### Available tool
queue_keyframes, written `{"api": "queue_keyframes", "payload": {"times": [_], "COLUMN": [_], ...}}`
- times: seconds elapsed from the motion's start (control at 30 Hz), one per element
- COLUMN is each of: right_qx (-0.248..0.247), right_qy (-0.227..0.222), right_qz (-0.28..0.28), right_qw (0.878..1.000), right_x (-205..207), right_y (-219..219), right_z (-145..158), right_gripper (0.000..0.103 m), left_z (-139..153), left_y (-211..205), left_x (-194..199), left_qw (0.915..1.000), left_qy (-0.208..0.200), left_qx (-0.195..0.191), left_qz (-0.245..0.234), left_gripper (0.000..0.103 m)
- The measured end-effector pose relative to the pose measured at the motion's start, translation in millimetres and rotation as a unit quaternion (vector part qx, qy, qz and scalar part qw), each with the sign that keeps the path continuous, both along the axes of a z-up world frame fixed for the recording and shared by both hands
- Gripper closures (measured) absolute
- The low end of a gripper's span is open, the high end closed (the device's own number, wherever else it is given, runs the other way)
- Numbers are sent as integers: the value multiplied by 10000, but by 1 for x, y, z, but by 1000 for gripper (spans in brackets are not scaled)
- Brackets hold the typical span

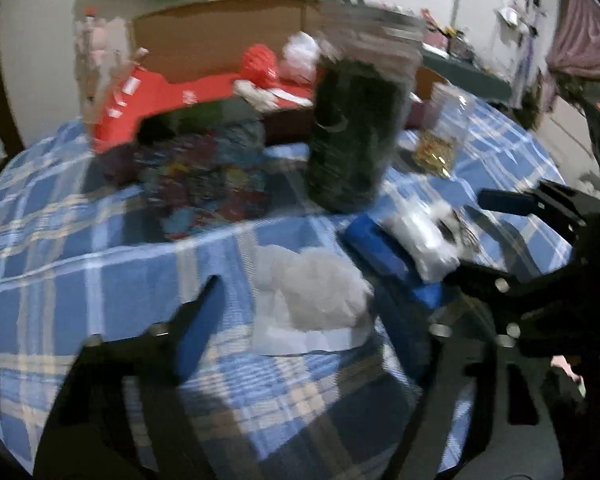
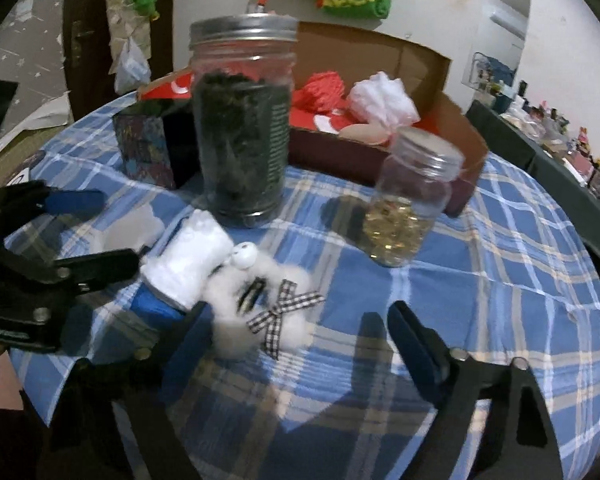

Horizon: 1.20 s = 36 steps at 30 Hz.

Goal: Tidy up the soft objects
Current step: 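Grasp the white tissue with the left tool while the right tool grasps the white plush sheep, then carry the white tissue and plush sheep over the cardboard box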

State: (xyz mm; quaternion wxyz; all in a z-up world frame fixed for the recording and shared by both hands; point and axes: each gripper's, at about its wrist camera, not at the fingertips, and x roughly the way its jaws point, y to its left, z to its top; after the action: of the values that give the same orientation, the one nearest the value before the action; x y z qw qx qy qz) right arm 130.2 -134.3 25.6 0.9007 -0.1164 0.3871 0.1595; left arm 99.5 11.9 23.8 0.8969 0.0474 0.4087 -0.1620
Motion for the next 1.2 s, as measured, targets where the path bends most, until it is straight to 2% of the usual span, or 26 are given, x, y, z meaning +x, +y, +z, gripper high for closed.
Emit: {"api": "queue_keyframes", "payload": {"times": [0.03, 0.07, 0.1, 0.13, 0.27, 0.57, 0.87, 1.2], "right_qx": [48, 127, 221, 411, 393, 632, 695, 705], "right_qy": [16, 32, 62, 146, 15, -224, -239, -420], "right_qz": [68, 160, 259, 423, 490, 315, 272, 171], "right_qw": [10000, 9998, 9994, 9982, 9980, 9973, 9969, 9965], "right_x": [0, 0, -1, -2, -10, -21, -23, -25], "right_y": [1, 2, 3, 3, 4, -12, -15, -25], "right_z": [-1, -1, 0, 0, 3, 23, 27, 41], "right_gripper": [39, 62, 62, 62, 62, 62, 62, 62], "left_z": [0, 1, 2, 3, 7, 23, 27, 52], "left_y": [-2, -3, -3, -2, -1, 0, 1, 5], "left_x": [-2, -3, -4, -4, -6, -12, -12, -18], "left_qw": [9999, 9999, 9999, 9999, 9998, 9990, 9988, 9972], "left_qy": [-95, -107, -107, -99, -141, -346, -375, -677], "left_qx": [78, 76, 37, -12, -103, -251, -300, -299], "left_qz": [-15, -52, -89, -93, -72, -118, -118, -112], "left_gripper": [51, 62, 67, 67, 73, 73, 73, 73]}}
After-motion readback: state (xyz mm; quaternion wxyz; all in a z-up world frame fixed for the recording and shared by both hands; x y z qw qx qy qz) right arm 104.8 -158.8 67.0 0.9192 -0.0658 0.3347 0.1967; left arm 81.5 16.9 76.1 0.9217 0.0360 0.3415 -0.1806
